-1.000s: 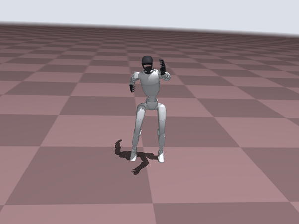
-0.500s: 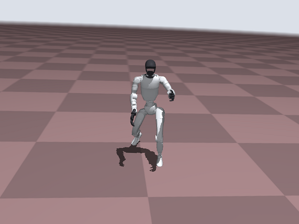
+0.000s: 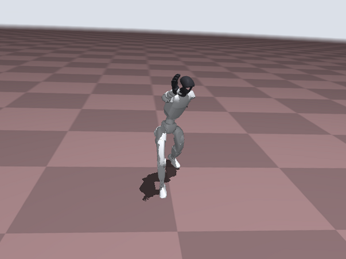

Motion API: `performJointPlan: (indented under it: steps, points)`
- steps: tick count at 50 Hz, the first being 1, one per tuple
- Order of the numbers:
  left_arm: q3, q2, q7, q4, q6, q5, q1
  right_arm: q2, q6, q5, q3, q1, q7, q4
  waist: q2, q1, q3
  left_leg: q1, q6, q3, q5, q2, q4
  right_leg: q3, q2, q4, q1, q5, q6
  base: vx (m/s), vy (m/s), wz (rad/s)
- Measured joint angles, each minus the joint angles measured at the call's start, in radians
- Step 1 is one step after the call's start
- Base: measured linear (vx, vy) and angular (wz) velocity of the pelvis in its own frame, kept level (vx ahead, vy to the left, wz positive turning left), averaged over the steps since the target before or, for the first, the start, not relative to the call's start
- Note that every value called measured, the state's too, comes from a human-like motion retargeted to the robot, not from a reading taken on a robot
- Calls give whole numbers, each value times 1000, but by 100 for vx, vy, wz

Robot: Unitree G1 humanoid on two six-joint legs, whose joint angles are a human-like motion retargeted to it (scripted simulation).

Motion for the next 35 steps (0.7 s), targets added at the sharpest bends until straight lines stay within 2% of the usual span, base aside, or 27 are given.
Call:
performJointPlan:
  steps: [1, 2, 3, 5, 6, 7, 8, 9, 10, 13, 15, 19, 21, 23, 25, 27, 28, 30, 32, 35]
  points:
    - [43, -37, 78, 29, -7, -22, -67, 7, 162, -269, -21, 40, -103, 62, 9, -29, 0, -10, 2, 74, -44, 34, -31, -19, -21, 20, -32, 4, -12, -38, 9, 83]
    - [57, -83, 127, 31, -14, -38, -136, 16, 235, -382, -72, 109, -128, 74, 23, -52, 9, -22, -1, 134, -79, 63, -60, -37, -36, 30, -58, 12, -19, -39, 8, 84]
    - [10, -144, 119, -21, -23, -46, -211, 30, 130, -183, -182, 237, 4, -13, 51, -63, 32, -37, -16, 165, -97, 82, -82, -54, -42, 21, -72, 28, -20, -38, 7, 64]
    - [-193, -182, 86, -195, -91, 55, -295, 19, -91, 84, -321, 485, 119, -105, 58, -46, 76, -57, -49, 159, -108, 93, -108, -72, -39, -23, -73, 59, -8, -35, 5, 29]
    - [-264, -140, 59, -245, -89, 247, -318, -24, 61, -281, -269, 539, 39, -10, 38, -13, 77, -63, -53, 147, -98, 84, -113, -70, -29, -58, -69, 77, -5, -29, 5, -10]
    - [-332, -107, 39, -287, -84, 430, -342, -42, 121, -439, -255, 616, -1, 37, 29, 15, 75, -71, -58, 142, -86, 79, -118, -70, -12, -101, -63, 100, -3, -25, 6, -37]
    - [-396, -93, 34, -311, -76, 598, -370, -7, -2, -187, -316, 736, 39, -9, 42, 33, 67, -83, -66, 148, -69, 82, -124, -76, 16, -159, -55, 133, -1, -22, 7, -39]
    - [-434, -77, 41, -326, -75, 690, -386, 8, -41, -130, -343, 822, 61, -17, 42, 46, 54, -91, -64, 156, -47, 76, -139, -79, 35, -214, -45, 163, -1, -19, 8, -32]
    - [-460, -60, 53, -335, -78, 743, -395, 12, -38, -171, -353, 891, 73, -6, 35, 56, 38, -96, -58, 164, -21, 67, -158, -81, 49, -268, -35, 191, -1, -15, 9, 2]
    - [-443, -68, 22, -330, -95, 590, -366, 12, -35, -229, -426, 1023, 99, -18, 37, 28, -8, -83, -53, 151, 55, 38, -262, -109, 44, -385, 23, 241, 3, -8, 12, 59]
    - [-423, -57, -72, -321, -75, 523, -319, -32, 38, -374, -444, 1073, 200, -8, 40, -1, -38, -67, -48, 130, 87, 23, -317, -130, 17, -418, 64, 253, 2, -3, 16, 93]
    - [-451, -15, -153, -280, -57, 530, -242, -67, -7, -245, -515, 1099, 131, 25, 56, -34, -84, -38, -58, 108, 87, 9, -360, -151, -21, -440, 116, 271, 2, -4, 18, 56]
    - [-465, 6, -179, -250, -47, 524, -219, -93, 2, -224, -523, 1087, 148, 63, 56, -36, -91, -25, -56, 99, 67, -1, -356, -148, -32, -447, 135, 282, 3, -7, 18, 16]
    - [-461, 17, -196, -225, -39, 491, -206, -113, 11, -202, -525, 1067, 181, 95, 54, -38, -87, -13, -50, 92, 47, -16, -344, -139, -40, -461, 152, 296, 6, -8, 17, 2]
    - [-436, 22, -234, -207, -24, 459, -208, -150, 54, -281, -501, 1061, 307, 114, 39, -43, -57, 0, -34, 84, 29, -42, -324, -122, -56, -467, 169, 304, 7, -8, 15, -5]
    - [-413, 6, -251, -198, -24, 416, -200, -164, 21, -251, -481, 1098, 362, 74, 46, -59, -49, 0, -30, 89, 30, -54, -323, -114, -36, -533, 187, 341, 13, -9, 12, -15]
    - [-408, -10, -248, -196, -31, 396, -198, -159, -29, -172, -490, 1129, 339, 37, 53, -78, -37, 0, -30, 91, 29, -58, -320, -113, -30, -558, 197, 354, 16, -9, 10, -12]
    - [-406, -44, -264, -192, -33, 375, -181, -156, -73, -136, -508, 1229, 383, -41, 68, -120, -23, 8, -37, 98, 48, -64, -347, -115, 2, -652, 228, 395, 22, -9, 8, -12]
    - [-422, -76, -284, -191, -29, 398, -158, -129, -83, -126, -610, 1395, 410, -126, 76, -173, -2, 16, -36, 103, 57, -67, -365, -107, 28, -725, 253, 436, 33, -10, 6, -16]
    - [-449, -82, -290, -195, -17, 457, -144, -12, -91, -101, -875, 1766, 397, -267, 63, -207, 25, 15, -43, 132, 53, -48, -373, -3, 98, -770, 222, 466, 42, -16, -9, -64]
